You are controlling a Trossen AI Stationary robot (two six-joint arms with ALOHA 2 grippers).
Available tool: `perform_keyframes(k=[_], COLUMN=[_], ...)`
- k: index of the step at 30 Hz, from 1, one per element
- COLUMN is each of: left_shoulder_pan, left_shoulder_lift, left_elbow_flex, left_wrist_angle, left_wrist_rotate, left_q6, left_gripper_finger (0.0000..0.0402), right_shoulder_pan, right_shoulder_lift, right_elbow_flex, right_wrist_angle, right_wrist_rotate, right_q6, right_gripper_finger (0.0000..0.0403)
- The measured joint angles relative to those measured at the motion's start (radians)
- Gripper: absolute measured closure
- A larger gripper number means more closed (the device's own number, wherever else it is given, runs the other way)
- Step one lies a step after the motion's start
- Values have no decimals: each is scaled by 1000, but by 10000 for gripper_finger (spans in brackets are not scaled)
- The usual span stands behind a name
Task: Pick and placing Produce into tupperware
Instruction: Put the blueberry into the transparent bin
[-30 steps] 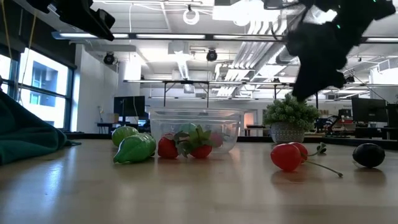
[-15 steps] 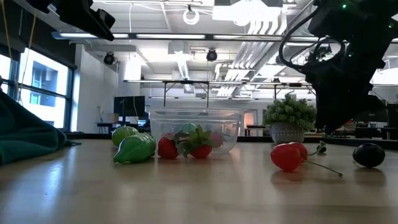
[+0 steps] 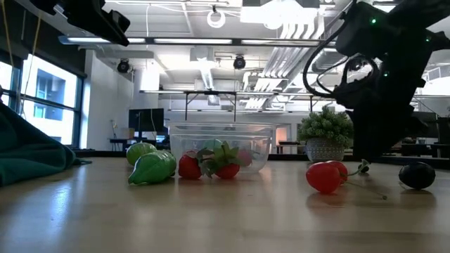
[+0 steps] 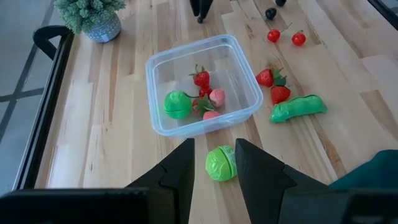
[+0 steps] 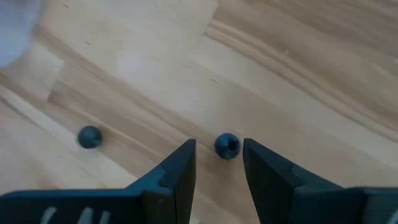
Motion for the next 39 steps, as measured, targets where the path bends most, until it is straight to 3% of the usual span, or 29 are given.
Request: perform_keyframes(k=[23,39], left_shoulder_pan=[0,0], left_shoulder_lift=[0,0], left_elbow_flex=[0,0], left_wrist_angle=[0,0], left_wrist_rotate=[0,0], left_q6=[0,0], left_gripper_finger=[295,295], right_shoulder_pan=[0,0], right_shoulder_lift=[90,90], right_elbow_flex=[31,31], right_wrist_angle=[-19,-20], right_wrist_rotate=[20,20], right_q6=[-37,-63], right_gripper_finger=[280,342])
